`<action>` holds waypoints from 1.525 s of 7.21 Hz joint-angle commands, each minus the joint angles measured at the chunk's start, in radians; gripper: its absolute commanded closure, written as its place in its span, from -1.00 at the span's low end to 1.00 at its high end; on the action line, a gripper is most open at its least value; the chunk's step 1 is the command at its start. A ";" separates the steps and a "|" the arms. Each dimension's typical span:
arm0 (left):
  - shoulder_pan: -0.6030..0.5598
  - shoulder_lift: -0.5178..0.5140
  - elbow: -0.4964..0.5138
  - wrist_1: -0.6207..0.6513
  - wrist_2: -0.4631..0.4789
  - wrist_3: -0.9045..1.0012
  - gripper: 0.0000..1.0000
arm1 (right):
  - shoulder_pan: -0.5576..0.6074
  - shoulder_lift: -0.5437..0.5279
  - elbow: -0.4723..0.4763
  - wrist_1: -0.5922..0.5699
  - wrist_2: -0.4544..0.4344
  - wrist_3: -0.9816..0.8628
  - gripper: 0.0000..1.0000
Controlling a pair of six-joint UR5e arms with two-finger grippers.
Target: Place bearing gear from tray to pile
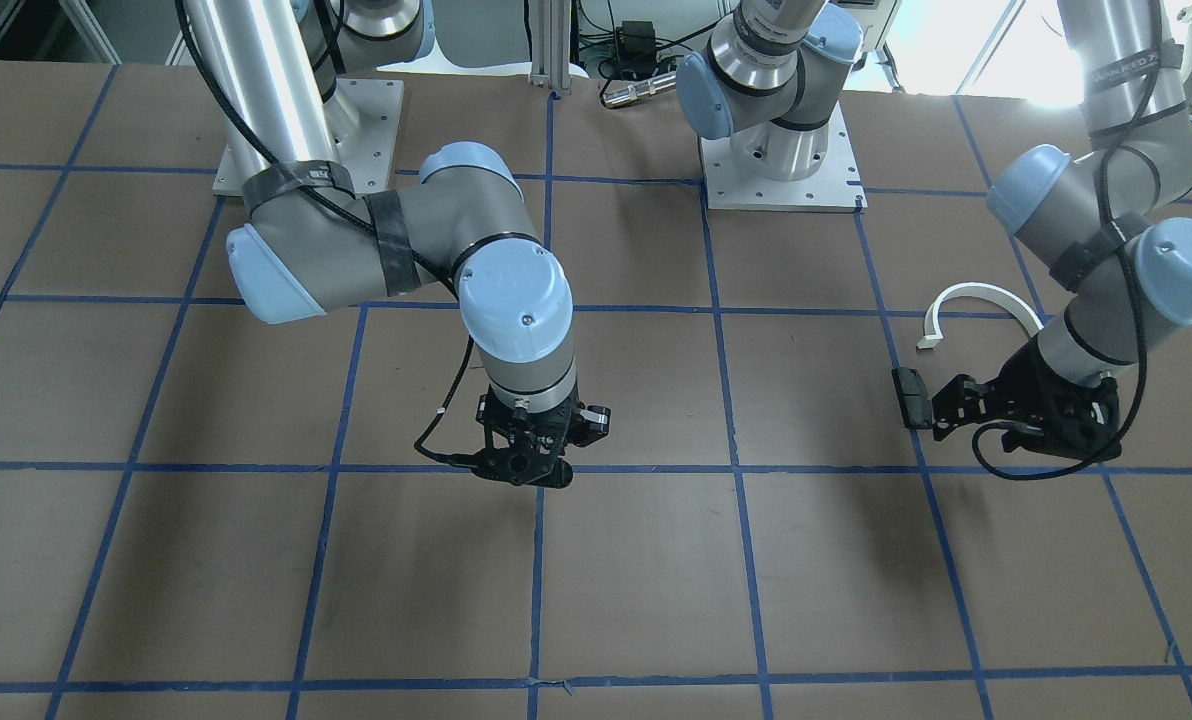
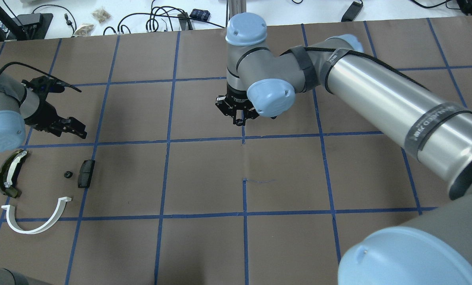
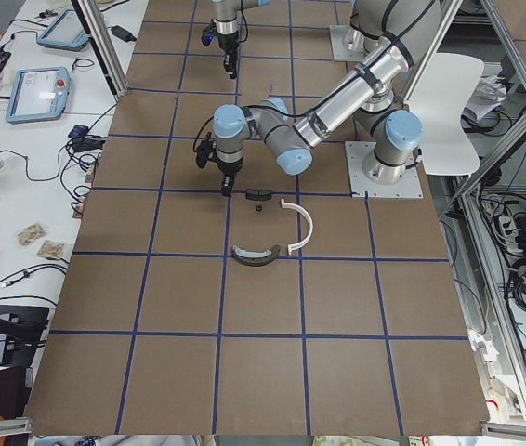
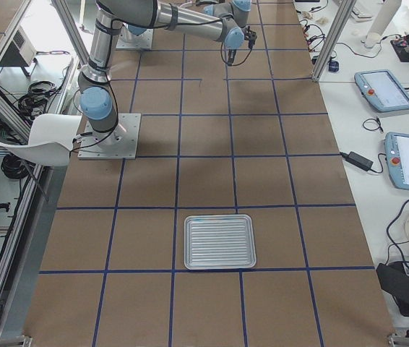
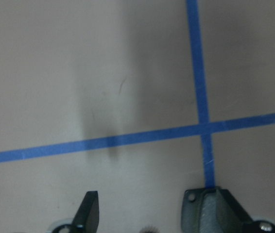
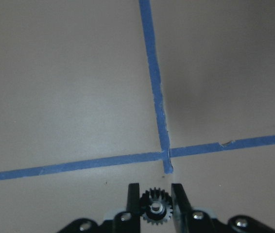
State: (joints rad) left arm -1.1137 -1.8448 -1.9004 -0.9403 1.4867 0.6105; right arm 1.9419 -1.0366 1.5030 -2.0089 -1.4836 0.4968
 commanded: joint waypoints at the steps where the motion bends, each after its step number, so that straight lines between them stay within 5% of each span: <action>1: -0.127 0.010 0.017 -0.008 -0.023 -0.142 -0.79 | 0.018 0.041 0.026 -0.040 -0.009 -0.053 0.70; 2: -0.167 0.003 0.014 0.001 -0.023 -0.216 -0.79 | 0.022 0.044 0.066 -0.100 -0.010 -0.061 0.56; 3: -0.211 0.004 0.014 0.001 -0.023 -0.275 -0.79 | 0.023 0.044 0.095 -0.181 -0.015 -0.070 0.04; 4: -0.250 0.004 0.011 0.003 -0.022 -0.338 -0.79 | 0.023 0.043 0.100 -0.191 -0.058 -0.078 -0.74; 5: -0.271 0.004 0.009 0.003 -0.023 -0.378 -0.79 | 0.023 0.037 0.102 -0.174 -0.090 -0.084 -1.00; 9: -0.434 -0.005 0.009 0.039 -0.019 -0.604 -0.79 | -0.107 -0.227 0.063 0.017 -0.130 -0.164 -1.00; 11: -0.532 -0.039 0.014 0.132 -0.019 -0.789 -0.85 | -0.141 -0.415 0.059 0.277 -0.127 -0.167 -1.00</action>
State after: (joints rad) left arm -1.5820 -1.8645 -1.8901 -0.8512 1.4681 -0.0615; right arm 1.8286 -1.3319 1.5679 -1.8845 -1.6095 0.3358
